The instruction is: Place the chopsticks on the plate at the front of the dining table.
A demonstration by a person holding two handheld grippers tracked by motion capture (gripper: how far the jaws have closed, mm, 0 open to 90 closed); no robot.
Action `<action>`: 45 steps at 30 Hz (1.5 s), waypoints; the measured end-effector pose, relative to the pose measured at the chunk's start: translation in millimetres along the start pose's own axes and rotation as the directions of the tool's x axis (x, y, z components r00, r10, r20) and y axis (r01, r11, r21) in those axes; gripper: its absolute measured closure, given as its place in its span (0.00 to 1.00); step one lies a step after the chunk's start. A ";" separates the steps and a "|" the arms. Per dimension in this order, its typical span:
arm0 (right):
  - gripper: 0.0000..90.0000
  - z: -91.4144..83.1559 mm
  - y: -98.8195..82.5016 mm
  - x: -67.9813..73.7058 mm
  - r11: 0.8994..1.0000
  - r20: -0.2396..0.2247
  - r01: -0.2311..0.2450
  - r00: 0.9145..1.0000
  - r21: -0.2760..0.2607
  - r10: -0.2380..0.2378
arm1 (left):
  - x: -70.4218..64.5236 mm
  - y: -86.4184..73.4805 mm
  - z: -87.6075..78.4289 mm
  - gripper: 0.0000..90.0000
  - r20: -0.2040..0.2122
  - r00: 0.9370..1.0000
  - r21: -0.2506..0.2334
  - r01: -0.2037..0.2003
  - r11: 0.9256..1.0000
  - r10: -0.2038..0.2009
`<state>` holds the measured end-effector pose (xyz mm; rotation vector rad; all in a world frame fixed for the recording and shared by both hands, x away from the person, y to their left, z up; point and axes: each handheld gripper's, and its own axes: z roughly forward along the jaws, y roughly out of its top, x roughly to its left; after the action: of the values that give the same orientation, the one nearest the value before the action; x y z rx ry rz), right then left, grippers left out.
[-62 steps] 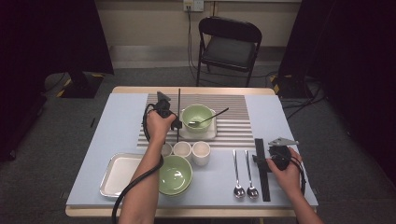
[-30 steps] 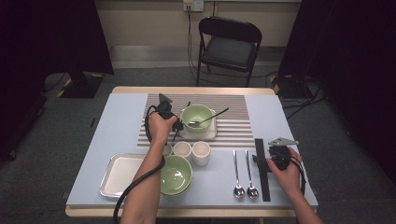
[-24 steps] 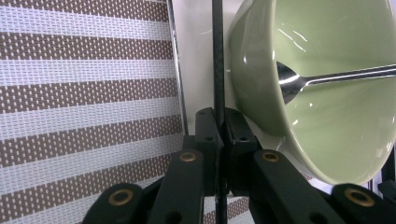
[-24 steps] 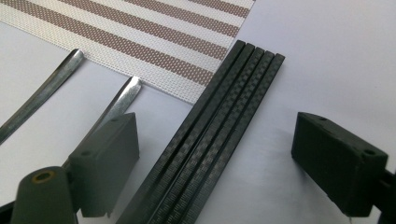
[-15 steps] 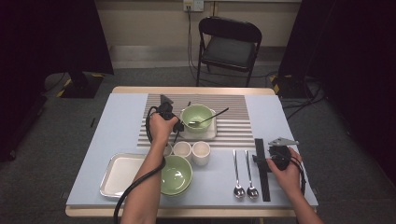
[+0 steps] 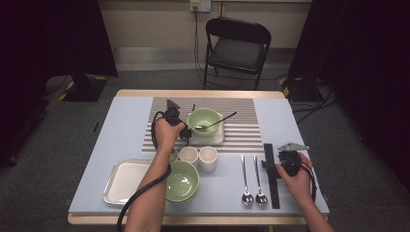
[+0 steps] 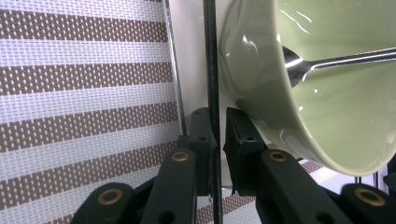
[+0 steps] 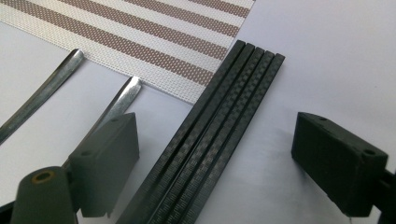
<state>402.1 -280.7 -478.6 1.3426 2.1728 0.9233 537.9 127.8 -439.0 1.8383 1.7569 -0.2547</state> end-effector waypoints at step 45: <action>0.16 0.2 0.1 -0.2 1.000 -0.001 0.002 1.000 -0.001 -0.002 | -5.2 -4.9 -7.9 0.93 -0.011 0.999 0.009 -0.034 0.999 0.034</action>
<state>402.4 -280.8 -478.7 1.3396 2.1733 0.9242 530.6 127.3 -431.2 1.8771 1.7325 -0.2397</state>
